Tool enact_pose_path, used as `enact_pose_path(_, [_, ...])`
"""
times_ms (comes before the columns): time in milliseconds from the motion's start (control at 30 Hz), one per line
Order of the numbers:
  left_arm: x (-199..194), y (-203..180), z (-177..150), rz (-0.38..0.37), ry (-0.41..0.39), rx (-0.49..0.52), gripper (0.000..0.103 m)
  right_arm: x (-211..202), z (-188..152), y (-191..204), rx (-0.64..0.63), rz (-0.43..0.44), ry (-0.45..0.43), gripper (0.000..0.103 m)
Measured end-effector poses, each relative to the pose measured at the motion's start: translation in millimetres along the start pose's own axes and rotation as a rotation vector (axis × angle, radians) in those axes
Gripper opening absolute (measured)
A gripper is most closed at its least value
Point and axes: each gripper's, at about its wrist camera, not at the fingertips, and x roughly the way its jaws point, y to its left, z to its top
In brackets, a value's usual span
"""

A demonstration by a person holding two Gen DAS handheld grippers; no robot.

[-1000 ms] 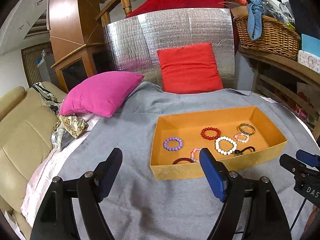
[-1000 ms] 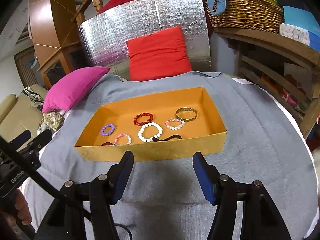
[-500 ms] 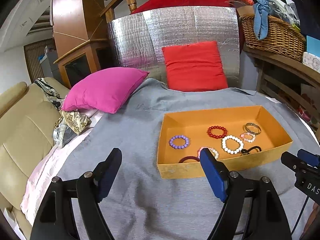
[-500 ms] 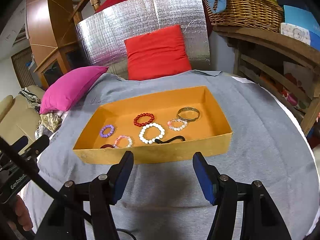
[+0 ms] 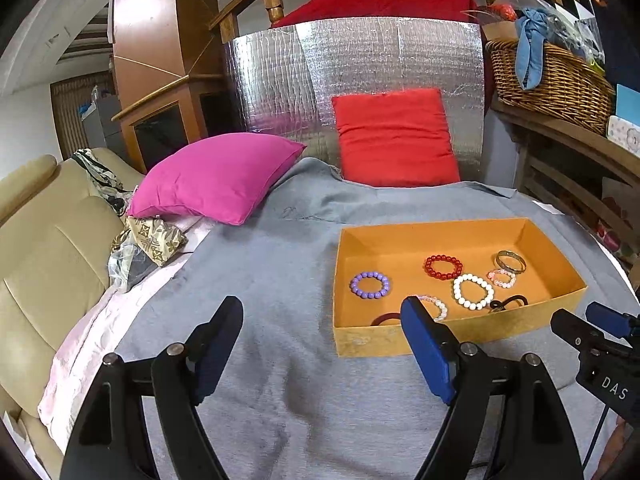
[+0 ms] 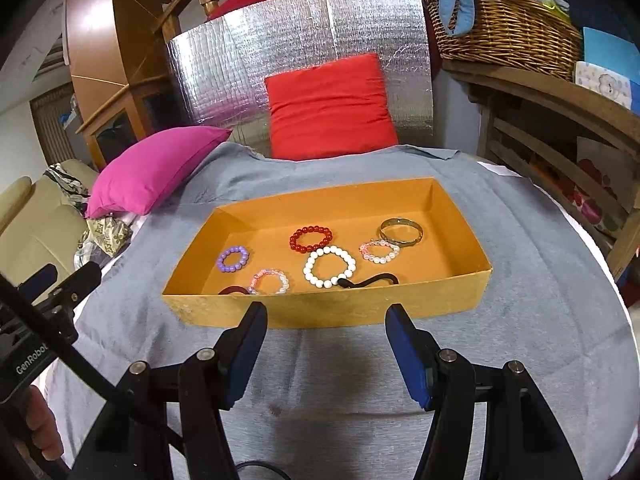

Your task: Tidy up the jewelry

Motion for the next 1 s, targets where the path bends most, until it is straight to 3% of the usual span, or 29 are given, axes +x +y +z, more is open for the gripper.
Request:
enact_pose_path(300, [-1.9, 3.9, -0.4, -0.009, -0.004, -0.009, 0.082, -8.3, 1.2, 3.5, -0.017, -0.018, -0.016, 0.065])
enact_pose_path(1000, [-4.3, -21.4, 1.1, -0.046, -0.014, 0.026, 0.082, -14.2, 2.3, -28.3, -0.019, -0.074, -0.032, 0.066])
